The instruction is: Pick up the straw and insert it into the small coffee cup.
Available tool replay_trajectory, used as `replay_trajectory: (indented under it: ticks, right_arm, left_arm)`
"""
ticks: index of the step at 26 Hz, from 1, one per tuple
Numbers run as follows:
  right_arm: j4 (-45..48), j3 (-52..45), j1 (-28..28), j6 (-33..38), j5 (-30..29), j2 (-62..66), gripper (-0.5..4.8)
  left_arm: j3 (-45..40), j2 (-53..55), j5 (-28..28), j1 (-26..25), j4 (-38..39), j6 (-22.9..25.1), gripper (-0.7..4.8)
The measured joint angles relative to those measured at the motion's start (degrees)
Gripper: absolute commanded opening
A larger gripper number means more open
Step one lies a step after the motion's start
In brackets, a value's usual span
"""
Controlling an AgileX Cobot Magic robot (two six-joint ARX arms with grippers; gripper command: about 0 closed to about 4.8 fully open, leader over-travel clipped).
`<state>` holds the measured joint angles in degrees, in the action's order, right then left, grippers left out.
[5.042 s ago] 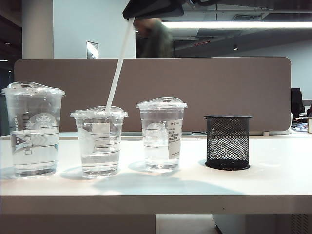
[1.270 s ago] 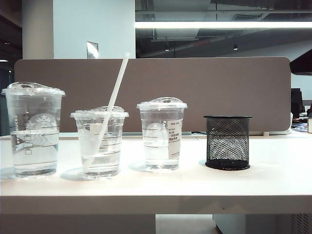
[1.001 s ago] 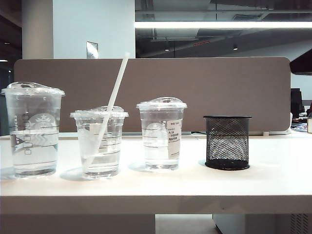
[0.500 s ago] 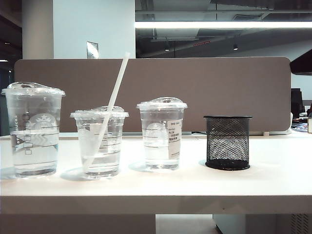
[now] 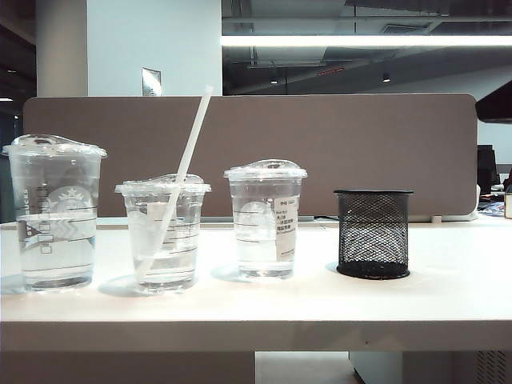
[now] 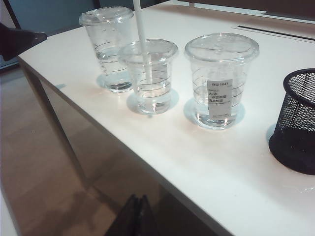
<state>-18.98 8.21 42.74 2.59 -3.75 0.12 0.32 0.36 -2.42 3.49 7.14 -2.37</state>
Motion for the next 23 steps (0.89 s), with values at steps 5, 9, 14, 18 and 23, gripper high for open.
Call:
replay_trajectory:
  ticks: [5, 9, 14, 18, 23]
  right_arm:
    - [0.0, 0.0, 0.0, 0.0, 0.0, 0.0, 0.13]
    - [0.0, 0.0, 0.0, 0.0, 0.0, 0.0, 0.13]
    - [0.0, 0.0, -0.5, 0.0, -0.1, 0.0, 0.13]
    - [0.4, 0.0, -11.0, 0.0, 1.2, 0.0, 0.13]
    - [2.4, -3.5, -29.9, 0.5, 0.7, 0.0, 0.13]
  left_arm:
    - [0.0, 0.0, 0.0, 0.0, 0.0, 0.0, 0.25]
    - [0.0, 0.0, 0.0, 0.0, 0.0, 0.0, 0.25]
    - [0.0, 0.0, 0.0, 0.0, 0.0, 0.0, 0.25]
    - [0.0, 0.0, 0.0, 0.0, 0.0, 0.0, 0.25]
    - [0.0, 0.0, 0.0, 0.0, 0.0, 0.0, 0.25]
